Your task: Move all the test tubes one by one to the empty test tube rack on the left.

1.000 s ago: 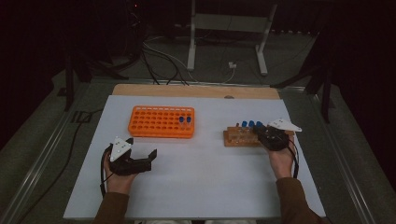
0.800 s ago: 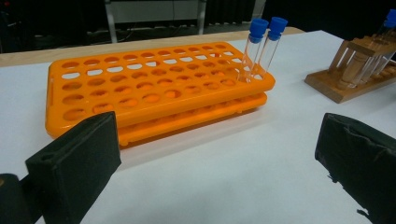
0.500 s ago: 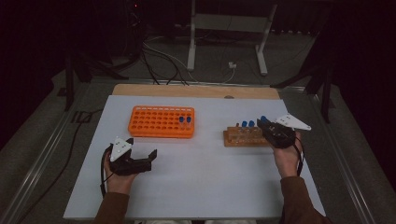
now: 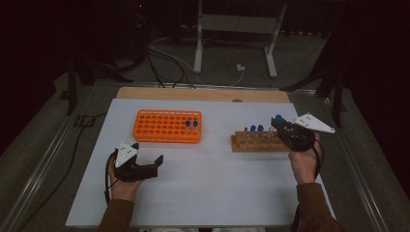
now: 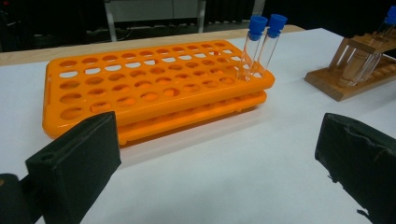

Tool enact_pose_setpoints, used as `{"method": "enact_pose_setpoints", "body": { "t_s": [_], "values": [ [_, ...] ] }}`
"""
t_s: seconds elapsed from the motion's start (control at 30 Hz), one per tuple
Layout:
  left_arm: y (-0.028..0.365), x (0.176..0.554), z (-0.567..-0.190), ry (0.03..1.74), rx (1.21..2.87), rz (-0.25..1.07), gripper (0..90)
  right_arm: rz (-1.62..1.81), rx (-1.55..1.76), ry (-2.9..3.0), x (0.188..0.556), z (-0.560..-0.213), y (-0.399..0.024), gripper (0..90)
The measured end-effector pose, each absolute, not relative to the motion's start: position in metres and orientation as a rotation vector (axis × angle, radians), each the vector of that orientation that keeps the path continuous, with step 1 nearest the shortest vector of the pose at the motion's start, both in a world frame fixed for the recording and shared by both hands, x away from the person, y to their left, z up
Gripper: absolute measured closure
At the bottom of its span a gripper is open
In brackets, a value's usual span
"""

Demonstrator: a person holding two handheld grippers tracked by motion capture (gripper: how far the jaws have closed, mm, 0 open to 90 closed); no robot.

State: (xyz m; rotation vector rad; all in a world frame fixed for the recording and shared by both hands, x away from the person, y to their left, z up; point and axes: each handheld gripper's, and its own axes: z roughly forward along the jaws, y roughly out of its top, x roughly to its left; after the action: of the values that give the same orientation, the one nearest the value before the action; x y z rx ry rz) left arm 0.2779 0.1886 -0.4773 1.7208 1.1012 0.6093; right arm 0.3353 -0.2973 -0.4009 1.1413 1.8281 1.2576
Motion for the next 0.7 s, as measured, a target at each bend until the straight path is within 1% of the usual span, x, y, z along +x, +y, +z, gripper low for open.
{"method": "enact_pose_setpoints", "body": {
  "t_s": [0.33, 0.7],
  "values": [
    [0.178, 0.278, -0.477, 1.07, 1.759, 0.618, 1.0, 1.33, 1.138, 1.87, 0.328, -0.404, -0.285, 77.0],
    [0.166, 0.282, -0.465, 1.02, 1.768, 0.611, 1.0, 1.348, 1.047, 1.965, 0.319, -0.404, -0.25, 76.9]
  ]
}}
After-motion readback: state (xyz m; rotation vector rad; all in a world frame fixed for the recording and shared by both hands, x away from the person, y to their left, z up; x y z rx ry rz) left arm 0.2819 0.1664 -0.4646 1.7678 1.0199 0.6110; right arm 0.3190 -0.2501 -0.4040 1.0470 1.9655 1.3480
